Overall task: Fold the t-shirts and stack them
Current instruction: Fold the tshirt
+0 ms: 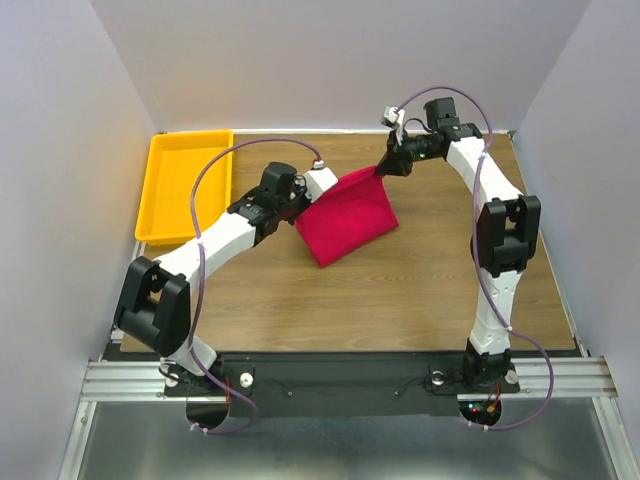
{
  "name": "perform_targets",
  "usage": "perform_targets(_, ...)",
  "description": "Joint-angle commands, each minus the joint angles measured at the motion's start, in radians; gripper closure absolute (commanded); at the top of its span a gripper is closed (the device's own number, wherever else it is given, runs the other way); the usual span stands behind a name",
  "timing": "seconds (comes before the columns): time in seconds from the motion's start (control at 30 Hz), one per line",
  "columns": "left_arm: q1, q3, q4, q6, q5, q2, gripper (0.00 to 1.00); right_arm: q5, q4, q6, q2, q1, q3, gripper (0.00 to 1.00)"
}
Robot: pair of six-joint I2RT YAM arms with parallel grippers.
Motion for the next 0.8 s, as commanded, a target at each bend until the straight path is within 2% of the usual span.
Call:
perform_targets(0.0, 0.026, 0.059, 0.015, 0.021, -0.064, 0.022, 1.0, 0.023, 0.093, 0.053, 0.024, -0.004, 0.068, 0.99)
perform_targets(0.43, 0.047, 0.112, 0.014, 0.021, -0.05, 0.124, 1.0, 0.04, 0.139, 0.087, 0.076, 0.012, 0.085, 1.0)
perform_targets(0.77, 0.061, 0.138, -0.002, 0.007, -0.045, 0.174, 1.0, 0.063, 0.162, 0.109, 0.108, 0.024, 0.095, 0.96)
